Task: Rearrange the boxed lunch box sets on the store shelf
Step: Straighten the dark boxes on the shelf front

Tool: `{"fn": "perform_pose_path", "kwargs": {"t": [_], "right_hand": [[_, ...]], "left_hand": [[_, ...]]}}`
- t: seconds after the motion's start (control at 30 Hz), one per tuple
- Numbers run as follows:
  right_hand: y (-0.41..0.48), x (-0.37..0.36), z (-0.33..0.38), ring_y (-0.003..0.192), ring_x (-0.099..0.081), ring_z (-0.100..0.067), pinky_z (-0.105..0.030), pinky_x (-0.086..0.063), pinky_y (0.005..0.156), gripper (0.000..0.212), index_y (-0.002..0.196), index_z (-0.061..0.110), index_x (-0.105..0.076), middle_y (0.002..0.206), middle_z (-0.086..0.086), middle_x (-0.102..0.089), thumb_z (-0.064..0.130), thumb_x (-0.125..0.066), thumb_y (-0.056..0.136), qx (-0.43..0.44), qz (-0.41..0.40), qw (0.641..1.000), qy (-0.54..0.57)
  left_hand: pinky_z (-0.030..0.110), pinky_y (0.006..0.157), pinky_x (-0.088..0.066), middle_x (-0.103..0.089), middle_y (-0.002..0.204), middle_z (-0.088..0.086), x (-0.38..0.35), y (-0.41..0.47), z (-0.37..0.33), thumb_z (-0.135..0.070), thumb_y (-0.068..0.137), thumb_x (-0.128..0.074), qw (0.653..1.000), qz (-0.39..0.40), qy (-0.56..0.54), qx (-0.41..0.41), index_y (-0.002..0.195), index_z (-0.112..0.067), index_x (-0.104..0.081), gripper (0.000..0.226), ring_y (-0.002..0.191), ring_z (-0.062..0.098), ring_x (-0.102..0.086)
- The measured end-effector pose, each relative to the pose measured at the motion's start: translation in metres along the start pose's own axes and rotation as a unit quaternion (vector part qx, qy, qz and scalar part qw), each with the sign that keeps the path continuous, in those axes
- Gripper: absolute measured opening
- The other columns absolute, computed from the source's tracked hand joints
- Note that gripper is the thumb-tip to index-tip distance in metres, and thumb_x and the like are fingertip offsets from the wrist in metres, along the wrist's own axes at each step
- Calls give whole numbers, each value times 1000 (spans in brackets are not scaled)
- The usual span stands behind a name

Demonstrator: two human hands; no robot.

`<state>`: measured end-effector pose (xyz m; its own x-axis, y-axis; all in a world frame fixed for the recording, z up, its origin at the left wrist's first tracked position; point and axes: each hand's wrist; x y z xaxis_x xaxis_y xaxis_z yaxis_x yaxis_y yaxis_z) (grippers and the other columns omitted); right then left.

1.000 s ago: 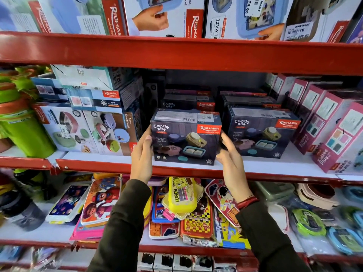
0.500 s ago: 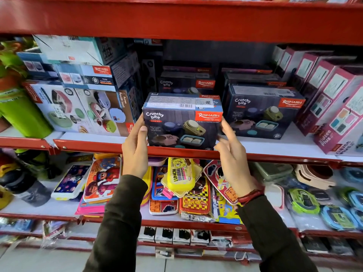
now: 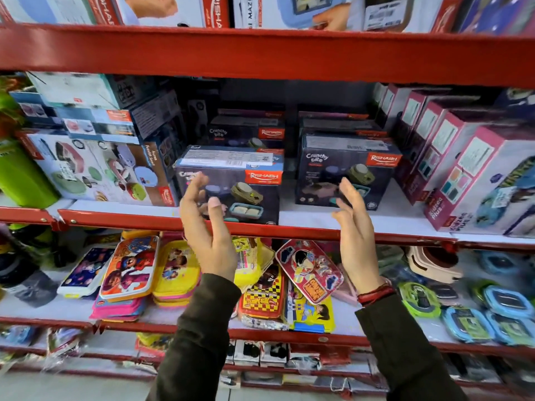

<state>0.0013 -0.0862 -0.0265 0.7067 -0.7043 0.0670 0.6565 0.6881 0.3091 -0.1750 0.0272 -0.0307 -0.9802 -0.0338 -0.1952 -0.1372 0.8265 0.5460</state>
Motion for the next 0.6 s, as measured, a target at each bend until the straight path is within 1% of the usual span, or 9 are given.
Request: {"fn": "perform_pose_path", "kwargs": {"t": [0.07, 0.13, 0.2, 0.23, 0.3, 0.37, 0.43, 0.47, 0.6], "right_hand": [[1, 21, -2, 149, -40, -15, -19, -38, 111, 55, 155, 27, -38, 164, 7, -37, 6, -41, 104, -8, -10, 1000, 4], [5, 42, -2, 147, -40, -14, -8, -41, 101, 54, 154, 27, -39, 164, 6, -37, 7, -41, 105, -15, -25, 1000, 10], [11, 59, -3, 145, -42, -13, -4, -43, 95, 51, 153, 27, -41, 163, 6, -39, 9, -41, 105, -19, -43, 999, 18], [15, 67, -3, 144, -42, -13, -5, -44, 96, 50, 152, 26, -42, 162, 5, -39, 10, -42, 105, -20, -51, 998, 21], [23, 80, -4, 144, -41, -10, -10, -42, 105, 49, 152, 25, -42, 161, 4, -40, 11, -44, 105, -19, -66, 997, 24], [32, 90, -7, 143, -38, -7, -19, -34, 115, 51, 152, 27, -42, 159, 6, -40, 19, -45, 102, -19, -80, 996, 17], [42, 99, -9, 146, -34, -6, -28, -27, 122, 56, 152, 28, -40, 159, 8, -39, 29, -44, 96, -23, -86, 996, 4], [48, 102, -9, 148, -32, -8, -32, -24, 125, 58, 153, 28, -39, 161, 7, -37, 32, -42, 94, -30, -87, 996, 5], [68, 106, -9, 153, -31, -16, -38, -22, 128, 61, 154, 24, -37, 164, -1, -36, 36, -43, 95, -59, -78, 994, 37]], "left_hand": [[29, 103, -45, -60, 140, 12, -20, -16, -11, -15, 105, -43, 999, 31, -18, -17, 146, -9, -49, 42, 121, 6, -57], [32, 106, -44, -60, 139, 6, -44, -33, -21, -19, 104, -44, 996, 71, -28, -36, 145, -14, -49, 42, 125, 12, -57], [30, 110, -43, -59, 142, 1, -67, -45, -29, -22, 104, -44, 992, 114, -47, -36, 146, -21, -48, 41, 132, 14, -56], [30, 114, -42, -57, 146, 2, -78, -51, -32, -23, 105, -44, 988, 138, -60, -27, 147, -23, -47, 42, 137, 15, -54], [30, 121, -38, -50, 158, 2, -99, -60, -34, -24, 106, -45, 980, 184, -70, 5, 153, -23, -42, 47, 148, 14, -46], [25, 126, -29, -39, 166, -4, -119, -64, -30, -26, 108, -44, 975, 207, -58, 49, 159, -22, -35, 53, 155, 7, -34], [21, 127, -21, -28, 170, -9, -140, -66, -24, -29, 110, -40, 971, 210, -47, 107, 163, -23, -27, 55, 156, 1, -25], [23, 129, -18, -24, 171, -9, -149, -66, -21, -32, 111, -38, 967, 212, -45, 136, 164, -24, -23, 55, 156, 0, -22], [30, 130, -11, -13, 175, -7, -174, -56, -14, -46, 111, -29, 958, 181, -60, 214, 165, -30, -13, 59, 159, 7, -14]]}}
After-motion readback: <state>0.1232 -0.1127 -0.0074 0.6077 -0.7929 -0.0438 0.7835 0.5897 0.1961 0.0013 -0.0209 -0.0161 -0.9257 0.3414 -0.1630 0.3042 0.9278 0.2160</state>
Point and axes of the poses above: each hand's wrist, its own y-axis towards the middle knuckle, its own x-axis out of the back of the hand, z = x × y
